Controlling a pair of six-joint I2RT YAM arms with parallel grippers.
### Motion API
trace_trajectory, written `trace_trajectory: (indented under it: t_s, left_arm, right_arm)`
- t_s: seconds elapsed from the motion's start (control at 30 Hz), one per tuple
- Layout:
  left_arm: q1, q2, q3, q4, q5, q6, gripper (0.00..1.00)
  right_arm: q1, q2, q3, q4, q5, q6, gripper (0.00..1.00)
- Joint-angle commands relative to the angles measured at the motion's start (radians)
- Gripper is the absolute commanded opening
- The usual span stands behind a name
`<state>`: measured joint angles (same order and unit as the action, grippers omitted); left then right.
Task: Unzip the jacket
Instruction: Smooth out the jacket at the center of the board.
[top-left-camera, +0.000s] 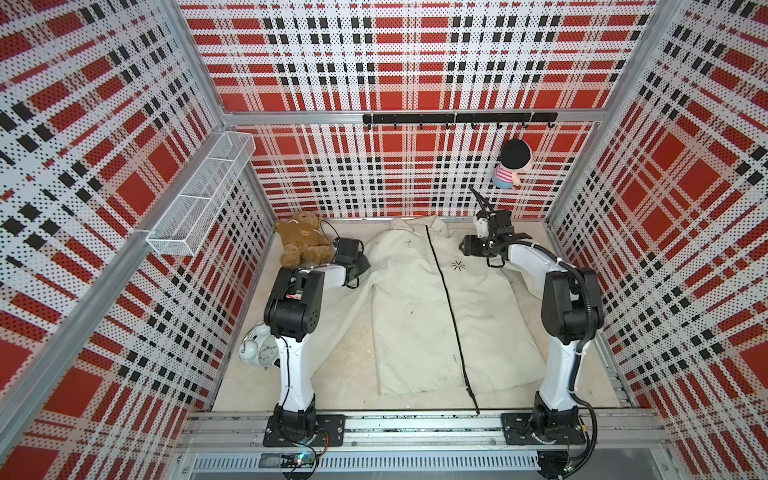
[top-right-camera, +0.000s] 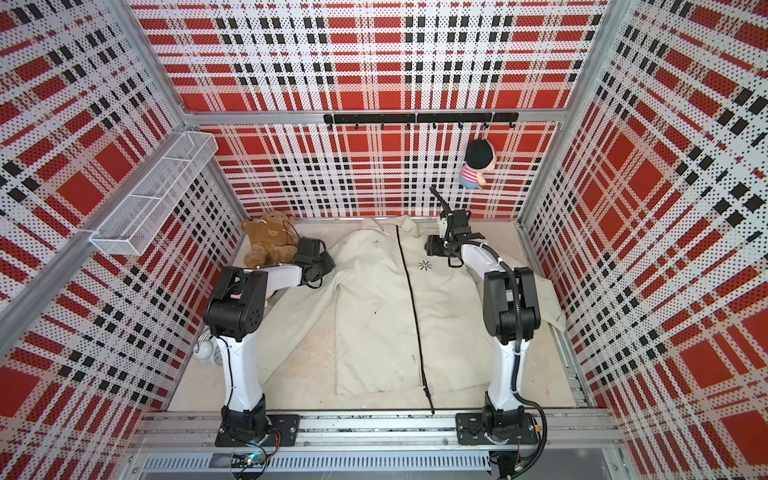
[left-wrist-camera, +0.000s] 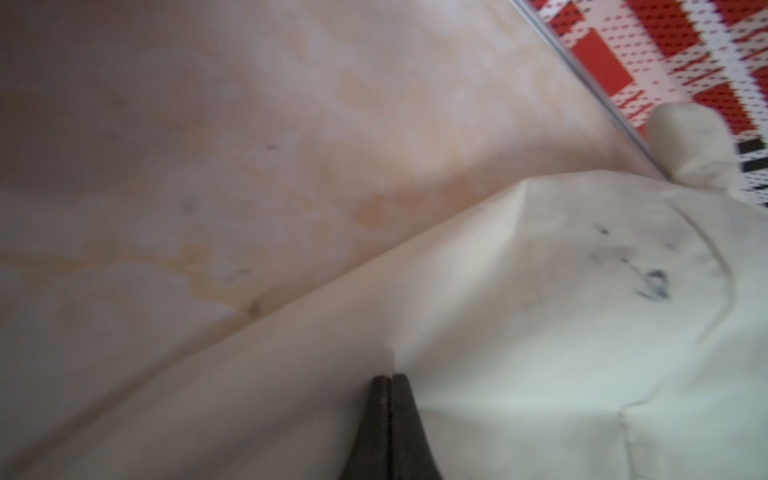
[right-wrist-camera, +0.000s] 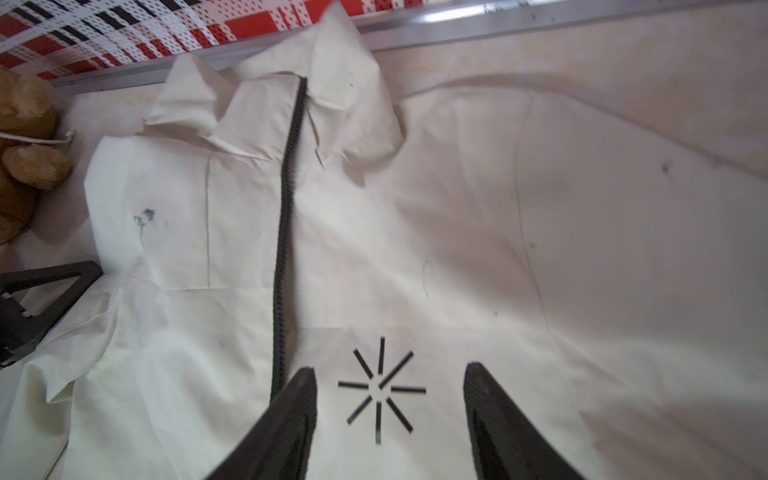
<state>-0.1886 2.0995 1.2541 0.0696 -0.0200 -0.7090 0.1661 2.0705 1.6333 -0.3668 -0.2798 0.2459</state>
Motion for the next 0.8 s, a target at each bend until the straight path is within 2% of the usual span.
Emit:
trace_trajectory:
  t_s: [0.0, 0.1, 0.17, 0.2, 0.23, 0.27, 0.33, 0.5, 0.6, 0.7, 0.77]
  left_arm:
    - [0.003, -0.054, -0.067, 0.064, 0.009, 0.043, 0.05]
    - [-0.015, -0.106, -0.073, 0.118, 0.004, 0.063, 0.1]
    - [-0.043, -0.131, -0.034, 0.118, -0.024, 0.097, 0.23]
    - [-0.051, -0.138, -0.002, 0.112, -0.037, 0.111, 0.33]
    - [-0.1, -0.137, 0.034, 0.107, -0.036, 0.115, 0.44]
    - [-0.118, -0.131, 0.069, 0.107, -0.025, 0.115, 0.51]
    - [-0.164, -0.089, 0.174, 0.082, -0.002, 0.101, 0.57]
    - [-0.232, 0.124, 0.459, 0.068, 0.097, -0.06, 0.55]
    - [-0.263, 0.285, 0.679, -0.022, 0.049, -0.103, 0.52]
    - [-0.268, 0.462, 0.9, -0.135, 0.055, -0.124, 0.43]
    - [-0.264, 0.541, 0.995, -0.19, 0.061, -0.119, 0.4]
  right_arm:
    - [0.005, 0.124, 0.134, -0.03, -0.105, -0.067, 0.65]
    - [0.006, 0.215, 0.27, -0.097, -0.041, -0.08, 0.7]
    - [0.006, 0.254, 0.332, -0.114, -0.009, -0.092, 0.74]
    - [0.004, 0.271, 0.362, -0.118, -0.005, -0.098, 0.75]
    - [0.004, 0.289, 0.391, -0.129, -0.001, -0.103, 0.76]
    - [0.004, 0.305, 0.415, -0.141, -0.001, -0.106, 0.76]
    - [0.004, 0.334, 0.453, -0.16, -0.013, -0.102, 0.76]
    - [0.004, 0.354, 0.418, -0.141, -0.022, -0.048, 0.67]
    - [0.004, 0.348, 0.375, -0.122, -0.001, -0.013, 0.63]
    - [0.001, 0.36, 0.366, -0.128, 0.017, 0.009, 0.61]
    - [-0.006, 0.372, 0.368, -0.13, 0.025, 0.029, 0.59]
